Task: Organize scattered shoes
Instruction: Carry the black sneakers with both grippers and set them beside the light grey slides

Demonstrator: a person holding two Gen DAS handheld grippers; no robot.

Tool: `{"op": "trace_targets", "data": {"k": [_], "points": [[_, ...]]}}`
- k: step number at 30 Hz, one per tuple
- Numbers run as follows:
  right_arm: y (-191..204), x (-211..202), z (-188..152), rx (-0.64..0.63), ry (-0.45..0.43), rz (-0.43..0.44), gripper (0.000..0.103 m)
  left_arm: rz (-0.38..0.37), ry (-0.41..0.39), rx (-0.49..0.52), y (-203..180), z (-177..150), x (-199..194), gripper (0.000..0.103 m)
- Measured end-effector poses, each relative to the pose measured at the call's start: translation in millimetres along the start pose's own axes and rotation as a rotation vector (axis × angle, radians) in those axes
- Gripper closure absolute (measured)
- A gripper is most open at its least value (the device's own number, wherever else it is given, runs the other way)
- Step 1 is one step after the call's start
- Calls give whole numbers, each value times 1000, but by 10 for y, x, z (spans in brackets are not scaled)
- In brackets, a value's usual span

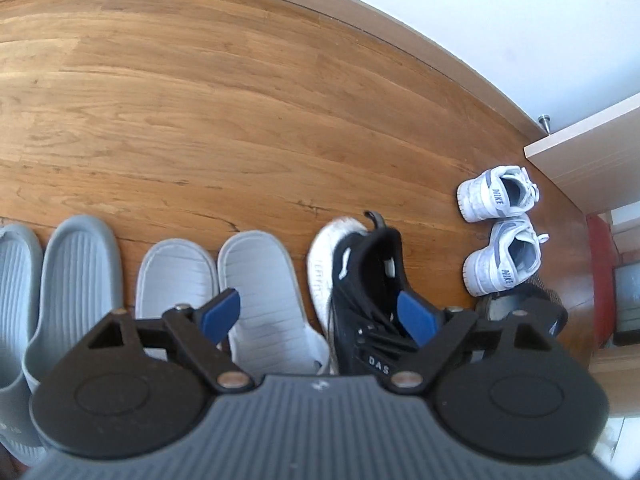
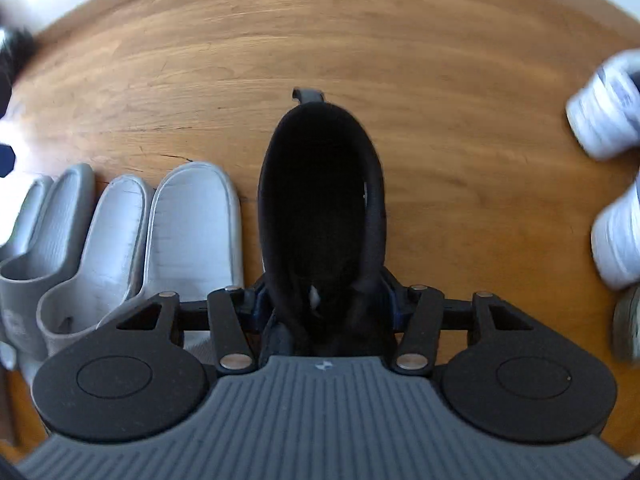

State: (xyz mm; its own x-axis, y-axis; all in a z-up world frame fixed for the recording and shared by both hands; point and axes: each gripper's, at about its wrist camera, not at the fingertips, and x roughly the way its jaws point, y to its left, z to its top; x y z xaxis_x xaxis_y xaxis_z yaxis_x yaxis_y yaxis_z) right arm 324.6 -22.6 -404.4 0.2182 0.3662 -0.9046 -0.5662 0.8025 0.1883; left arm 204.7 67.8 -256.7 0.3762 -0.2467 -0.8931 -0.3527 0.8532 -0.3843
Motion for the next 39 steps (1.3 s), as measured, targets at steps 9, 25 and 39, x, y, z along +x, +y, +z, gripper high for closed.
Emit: {"op": "trace_targets", "data": {"k": [9,25,39], "points": [[-738,-925,-516,359,-157,242,14,-18,58,55,-77,-86,191,13],[-2667,-2470,-3233,1094,-308,-585,1,-362,452,513,-2930,-1820,1780,9],[-2963,-2477,-3664,1030,-295,-408,1,-22,229,429,-2967,-1955,2250,14]]}}
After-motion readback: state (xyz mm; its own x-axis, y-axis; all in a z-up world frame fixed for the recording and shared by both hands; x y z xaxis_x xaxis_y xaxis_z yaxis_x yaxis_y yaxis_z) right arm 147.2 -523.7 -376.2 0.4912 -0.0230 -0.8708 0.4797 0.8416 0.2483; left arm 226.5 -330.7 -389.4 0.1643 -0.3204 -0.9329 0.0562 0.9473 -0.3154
